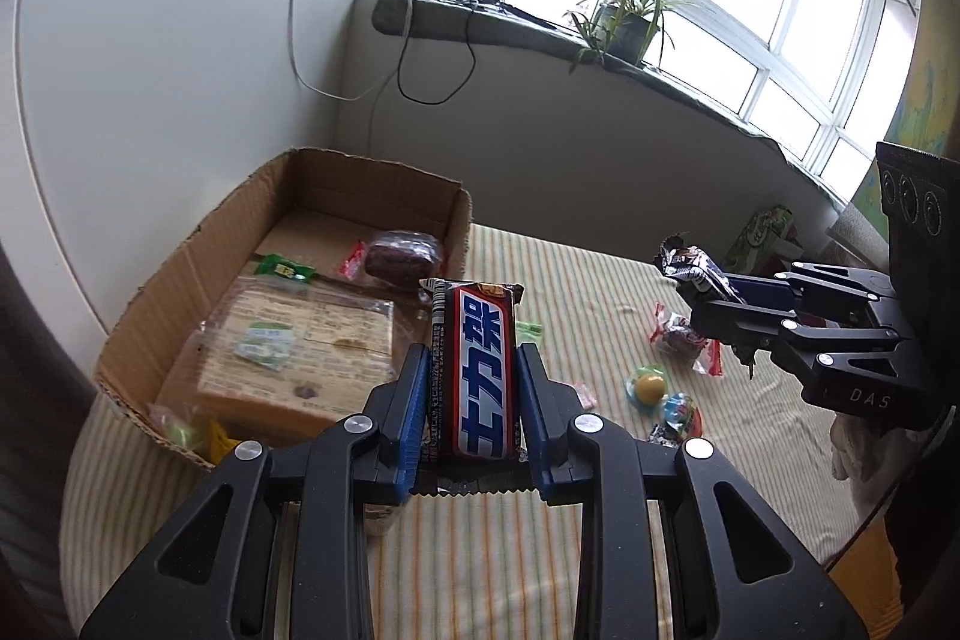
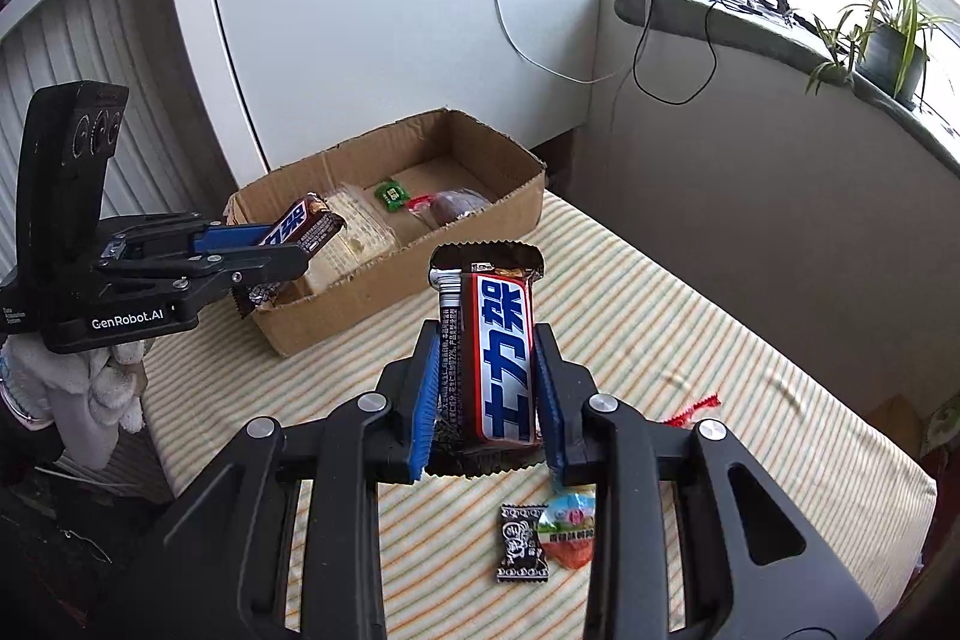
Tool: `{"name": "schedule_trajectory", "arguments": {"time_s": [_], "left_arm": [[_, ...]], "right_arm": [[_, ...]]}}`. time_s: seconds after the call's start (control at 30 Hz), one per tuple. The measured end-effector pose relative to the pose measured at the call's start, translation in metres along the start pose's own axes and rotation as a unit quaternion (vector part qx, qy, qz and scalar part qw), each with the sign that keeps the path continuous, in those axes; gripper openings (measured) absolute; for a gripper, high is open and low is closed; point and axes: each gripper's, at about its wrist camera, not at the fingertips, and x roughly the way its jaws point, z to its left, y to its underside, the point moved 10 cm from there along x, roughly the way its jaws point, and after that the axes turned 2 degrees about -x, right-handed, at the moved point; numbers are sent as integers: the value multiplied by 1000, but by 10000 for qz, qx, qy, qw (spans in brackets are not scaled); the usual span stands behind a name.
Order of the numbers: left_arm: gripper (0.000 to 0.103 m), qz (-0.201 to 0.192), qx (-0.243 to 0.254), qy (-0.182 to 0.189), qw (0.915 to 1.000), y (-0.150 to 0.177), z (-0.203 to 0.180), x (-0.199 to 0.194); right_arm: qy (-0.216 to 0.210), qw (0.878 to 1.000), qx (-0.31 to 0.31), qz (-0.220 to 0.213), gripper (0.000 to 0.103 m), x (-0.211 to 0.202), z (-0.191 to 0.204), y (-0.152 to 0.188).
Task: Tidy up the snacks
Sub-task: 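Lift the chocolate bar with the right tool and carry it into the box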
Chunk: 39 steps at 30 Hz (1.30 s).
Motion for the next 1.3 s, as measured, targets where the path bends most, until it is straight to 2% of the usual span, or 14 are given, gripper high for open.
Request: {"name": "schedule_trajectory", "arguments": {"time_s": [0.7, 0.93, 1.3], "left_arm": [[27, -66, -192, -283, 9994, -7, 61, -4], [27, -64, -250, -373, 9990, -7, 74, -4], [27, -14, -349, -412, 9985, -9, 82, 4]], "right_arm": [[-222, 9995, -213, 77, 30, 87, 37, -82], [-302, 9990, -275, 177, 30, 115, 50, -95], [-313, 9986, -109, 402, 30, 156, 46, -99]]}}
